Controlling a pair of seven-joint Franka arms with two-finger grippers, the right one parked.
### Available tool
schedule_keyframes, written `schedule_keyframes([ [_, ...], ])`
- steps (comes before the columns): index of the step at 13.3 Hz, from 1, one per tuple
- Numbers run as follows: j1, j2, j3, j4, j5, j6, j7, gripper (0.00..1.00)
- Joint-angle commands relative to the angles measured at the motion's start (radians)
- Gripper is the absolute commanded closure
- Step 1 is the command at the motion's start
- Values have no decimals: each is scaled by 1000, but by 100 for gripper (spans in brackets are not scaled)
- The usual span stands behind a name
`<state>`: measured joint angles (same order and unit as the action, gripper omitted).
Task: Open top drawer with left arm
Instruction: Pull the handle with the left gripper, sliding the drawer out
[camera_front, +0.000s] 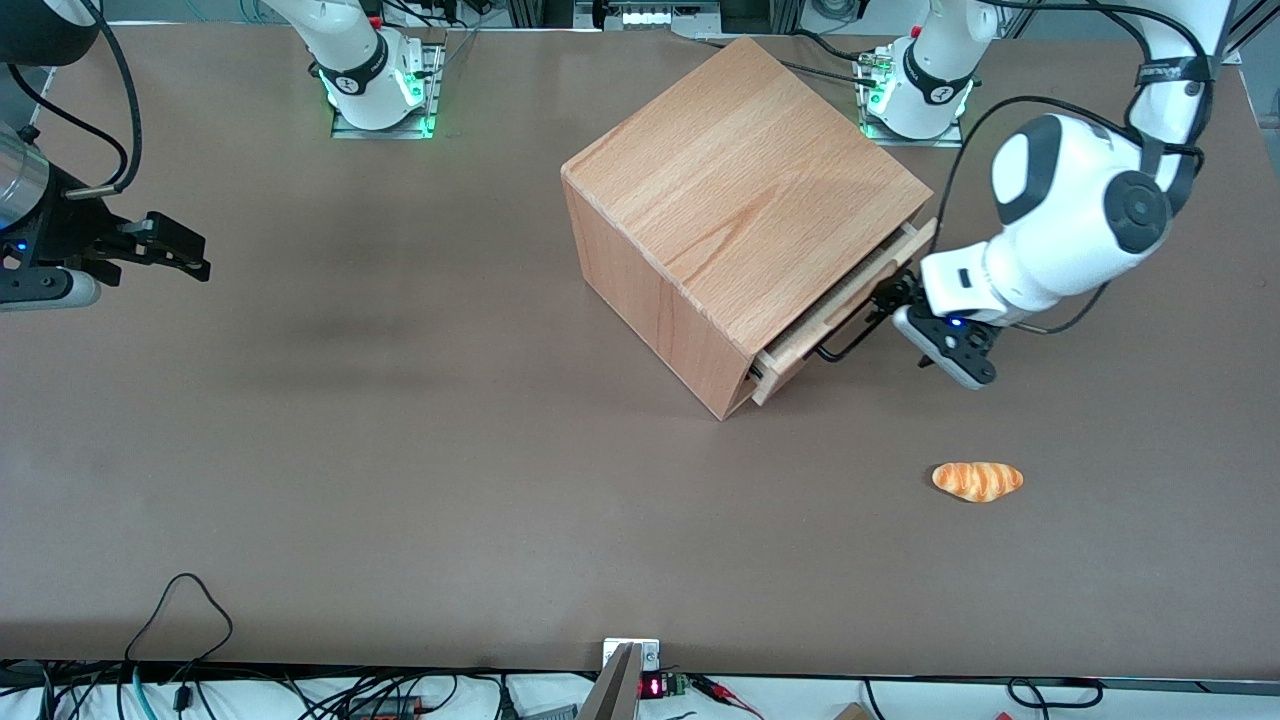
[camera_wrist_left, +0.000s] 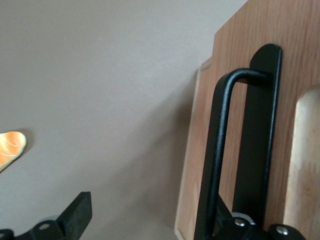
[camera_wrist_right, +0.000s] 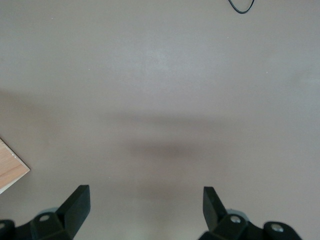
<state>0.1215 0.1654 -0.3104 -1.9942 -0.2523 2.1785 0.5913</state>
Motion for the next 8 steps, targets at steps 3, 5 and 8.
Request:
schedule_keyframes([
  [3,7,55,91,44,-7,14,117,0],
  [5,7,69,132,72,-7,14,146,0],
  [8,10,92,168,115,-2,15,168,0],
])
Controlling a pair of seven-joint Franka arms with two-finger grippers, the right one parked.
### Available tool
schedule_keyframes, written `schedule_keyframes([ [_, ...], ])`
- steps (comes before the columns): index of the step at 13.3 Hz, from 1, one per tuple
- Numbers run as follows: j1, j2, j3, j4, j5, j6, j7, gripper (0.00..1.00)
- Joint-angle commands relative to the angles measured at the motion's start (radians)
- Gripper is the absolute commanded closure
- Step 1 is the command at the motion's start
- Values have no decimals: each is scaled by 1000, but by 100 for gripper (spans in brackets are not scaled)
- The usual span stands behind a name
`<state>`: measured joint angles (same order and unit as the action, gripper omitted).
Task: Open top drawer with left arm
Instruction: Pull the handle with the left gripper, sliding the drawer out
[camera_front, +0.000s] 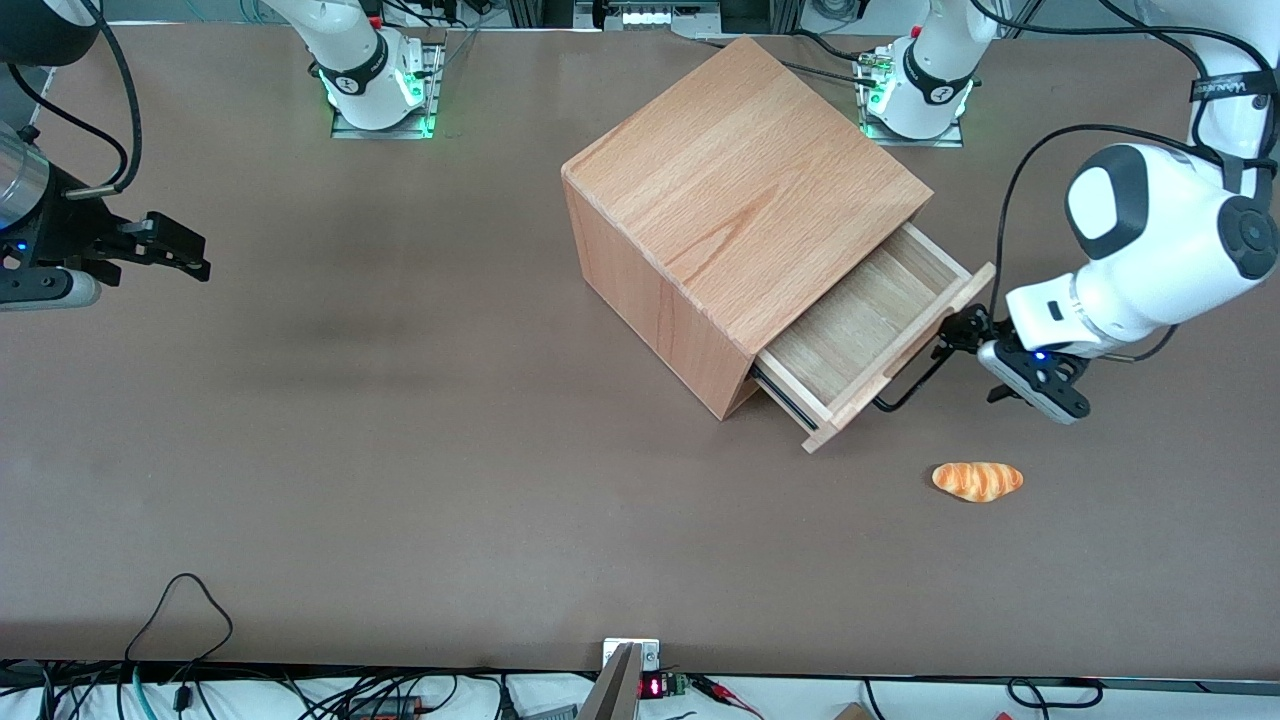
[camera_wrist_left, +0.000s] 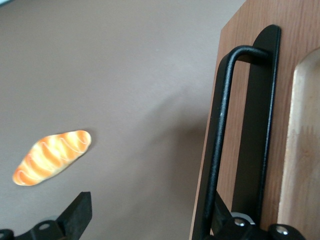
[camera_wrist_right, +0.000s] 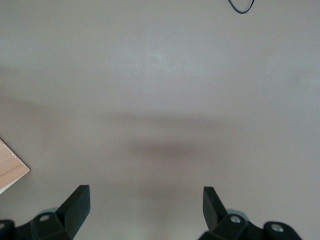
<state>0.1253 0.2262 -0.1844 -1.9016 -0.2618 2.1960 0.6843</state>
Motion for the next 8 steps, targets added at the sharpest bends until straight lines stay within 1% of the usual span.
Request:
schedule_keyframes([
  [1,8,35,58,35,9,16,77,0],
  [2,10,39,74,41,10,37,84,0],
  [4,13,54,103,70,10,48,156,0],
  [8,14,51,111,101,10,48,144,0],
])
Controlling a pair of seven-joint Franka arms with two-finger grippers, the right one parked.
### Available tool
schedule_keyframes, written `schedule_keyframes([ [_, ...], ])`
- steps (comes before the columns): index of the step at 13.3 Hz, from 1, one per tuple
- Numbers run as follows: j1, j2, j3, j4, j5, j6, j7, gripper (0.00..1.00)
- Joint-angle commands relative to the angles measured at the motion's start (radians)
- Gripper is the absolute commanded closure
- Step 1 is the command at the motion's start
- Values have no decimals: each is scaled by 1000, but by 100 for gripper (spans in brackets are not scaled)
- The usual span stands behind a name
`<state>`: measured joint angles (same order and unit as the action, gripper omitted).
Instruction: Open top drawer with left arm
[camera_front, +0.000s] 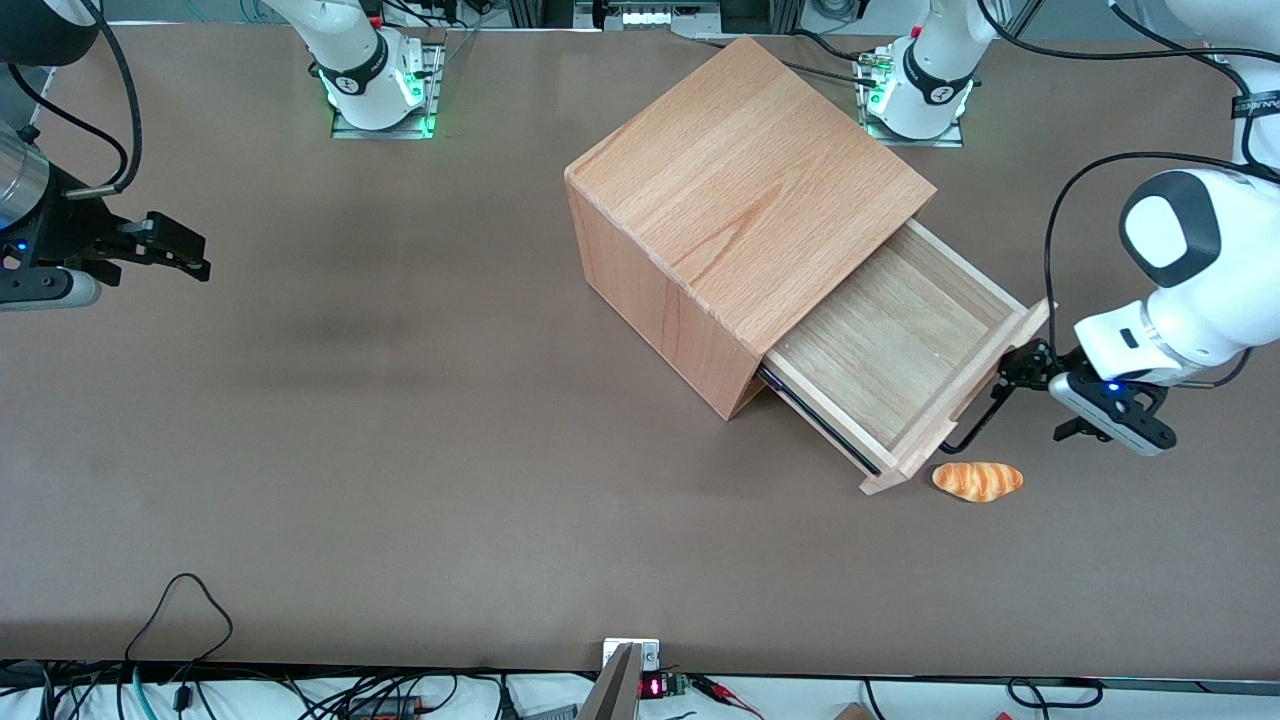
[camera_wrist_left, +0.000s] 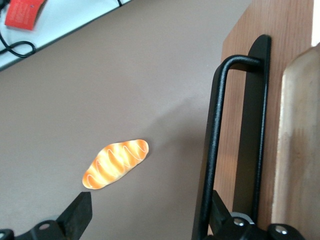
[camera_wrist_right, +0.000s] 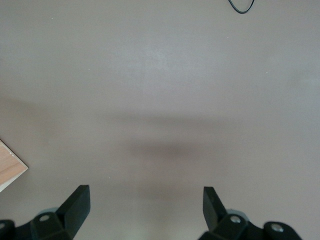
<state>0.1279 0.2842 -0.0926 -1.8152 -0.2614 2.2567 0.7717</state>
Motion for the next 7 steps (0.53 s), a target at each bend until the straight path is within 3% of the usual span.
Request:
schedule_keyframes([
  [1,12,-16,19,14,7,-13,38,0],
  [5,12,-86,17,17,8,-29,-170,0],
  [7,12,-109,17,17,1,-72,-180,0],
])
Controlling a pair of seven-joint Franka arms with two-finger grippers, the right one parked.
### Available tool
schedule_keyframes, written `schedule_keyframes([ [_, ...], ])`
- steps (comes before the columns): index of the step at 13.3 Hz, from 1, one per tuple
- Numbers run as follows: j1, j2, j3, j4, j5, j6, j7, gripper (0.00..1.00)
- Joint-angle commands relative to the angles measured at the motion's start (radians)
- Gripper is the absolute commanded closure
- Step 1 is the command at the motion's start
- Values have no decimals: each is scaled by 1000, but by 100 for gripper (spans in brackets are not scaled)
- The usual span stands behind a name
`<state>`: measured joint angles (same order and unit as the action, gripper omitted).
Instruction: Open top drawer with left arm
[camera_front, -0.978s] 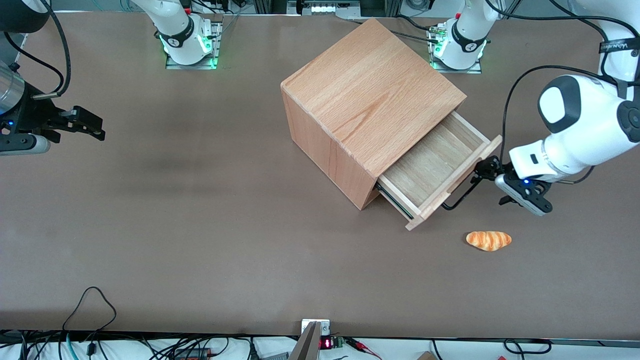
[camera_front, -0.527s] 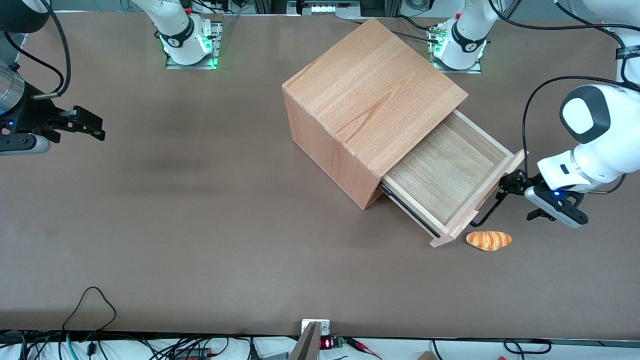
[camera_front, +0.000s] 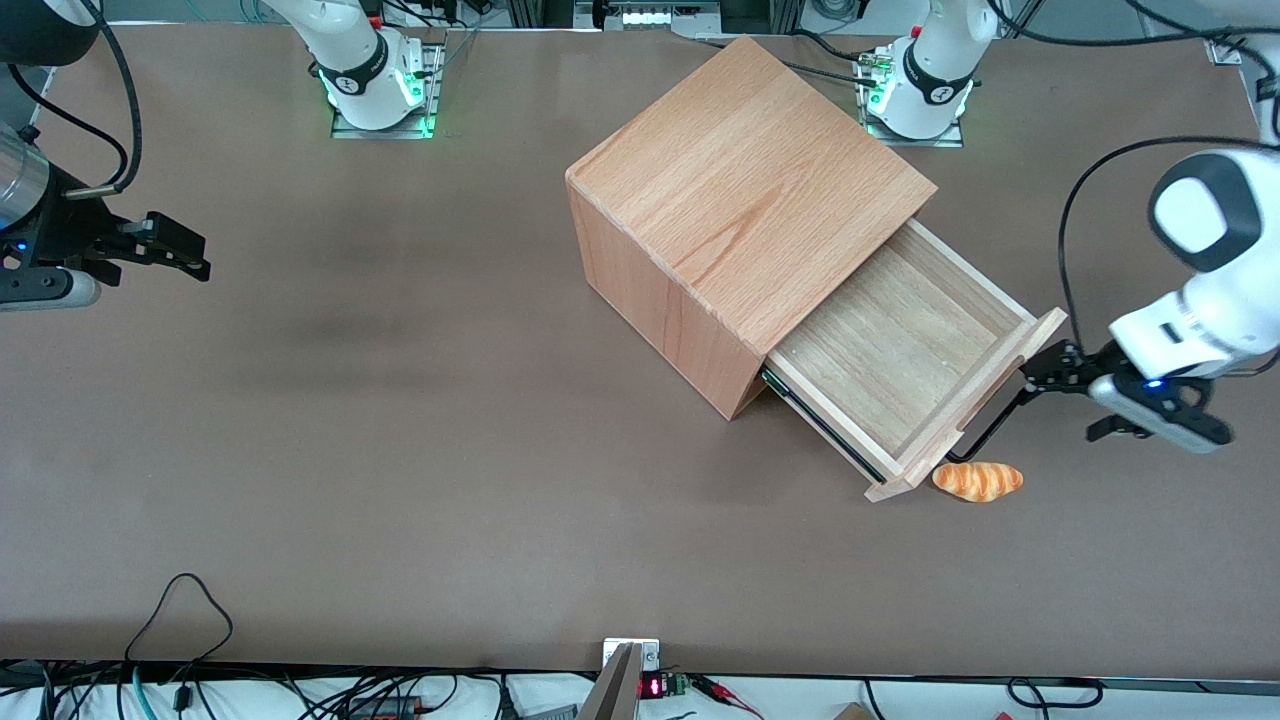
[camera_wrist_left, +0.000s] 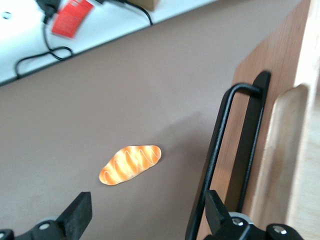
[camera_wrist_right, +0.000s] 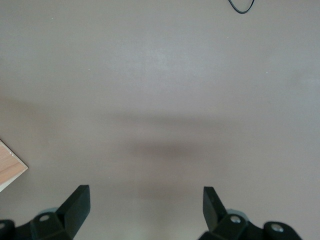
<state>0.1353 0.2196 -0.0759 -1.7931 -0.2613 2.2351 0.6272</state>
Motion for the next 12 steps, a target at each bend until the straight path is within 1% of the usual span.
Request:
schedule_keyframes([
  [1,4,-60,1,-5,2,-63,-47,0],
  [5,3,-143,2,-6,8,-190,-96,0],
  [7,3,-204,5,-9,14,-293,-165,0],
  [9,3,-258,19,-8,94,-373,-220,0],
  [11,3,-304,24,-8,128,-461,-288,0],
  [12,1,-327,24,-6,158,-500,-340,0],
])
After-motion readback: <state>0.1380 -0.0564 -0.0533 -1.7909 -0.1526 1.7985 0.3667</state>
